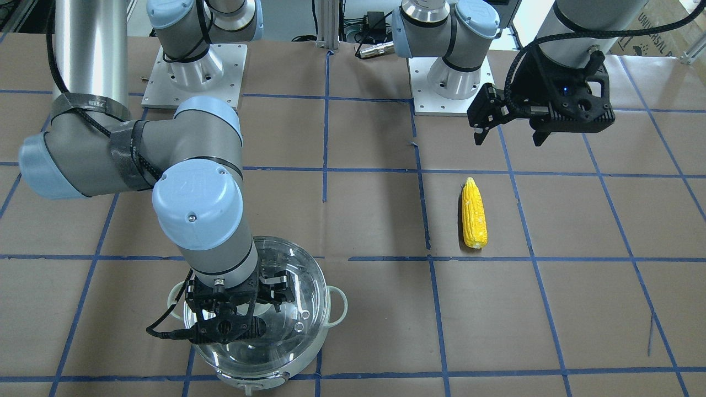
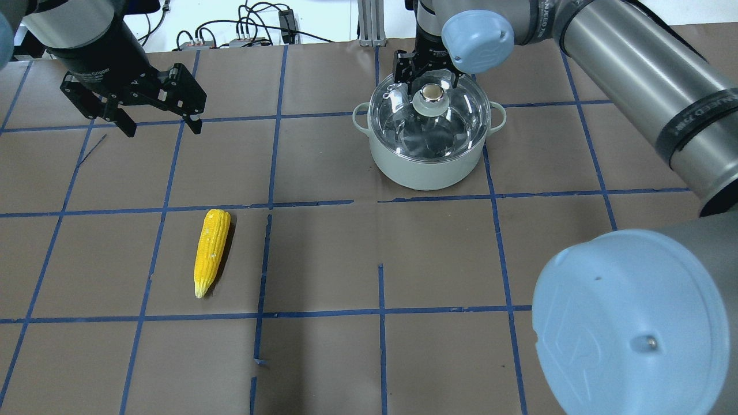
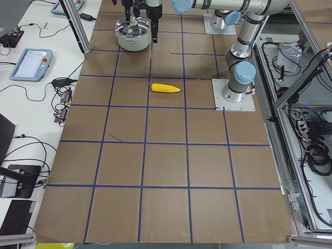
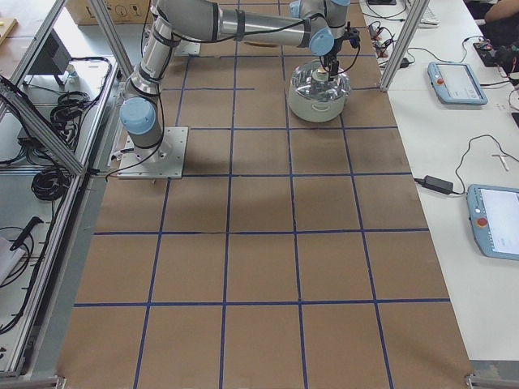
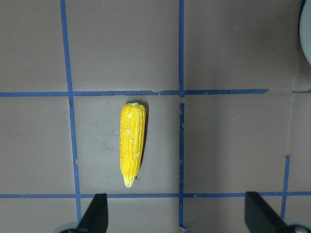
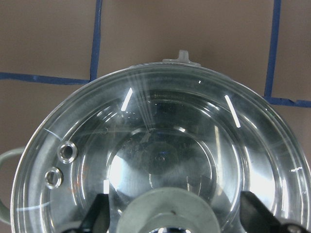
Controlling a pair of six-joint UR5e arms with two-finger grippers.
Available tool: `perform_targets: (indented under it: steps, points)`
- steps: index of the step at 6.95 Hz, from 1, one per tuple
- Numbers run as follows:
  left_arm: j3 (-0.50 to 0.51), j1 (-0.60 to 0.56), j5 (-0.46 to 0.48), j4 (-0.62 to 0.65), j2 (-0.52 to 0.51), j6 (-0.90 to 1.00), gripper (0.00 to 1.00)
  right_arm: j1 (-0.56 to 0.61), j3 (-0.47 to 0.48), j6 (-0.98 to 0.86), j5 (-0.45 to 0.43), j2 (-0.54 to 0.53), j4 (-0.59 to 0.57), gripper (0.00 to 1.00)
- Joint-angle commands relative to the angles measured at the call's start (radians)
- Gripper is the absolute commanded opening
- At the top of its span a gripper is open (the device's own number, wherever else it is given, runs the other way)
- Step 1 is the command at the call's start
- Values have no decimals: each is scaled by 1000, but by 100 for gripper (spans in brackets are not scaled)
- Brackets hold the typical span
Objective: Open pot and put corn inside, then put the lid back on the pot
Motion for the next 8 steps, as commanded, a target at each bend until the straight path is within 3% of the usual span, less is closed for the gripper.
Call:
perform_targets:
  steps: [1, 5, 6, 8]
  points:
    - [0, 0, 0, 0, -1, 0, 100, 0, 3, -2, 0, -13, 29, 92]
    - [0, 0, 0, 0, -1, 0, 100, 3, 2, 0, 3, -14, 82, 65]
    - [0, 0, 0, 0, -1, 0, 100, 0, -3, 0, 3, -14, 87, 53]
    - [2, 0, -2, 0, -1, 0, 100, 2, -24, 1, 3, -14, 118, 12]
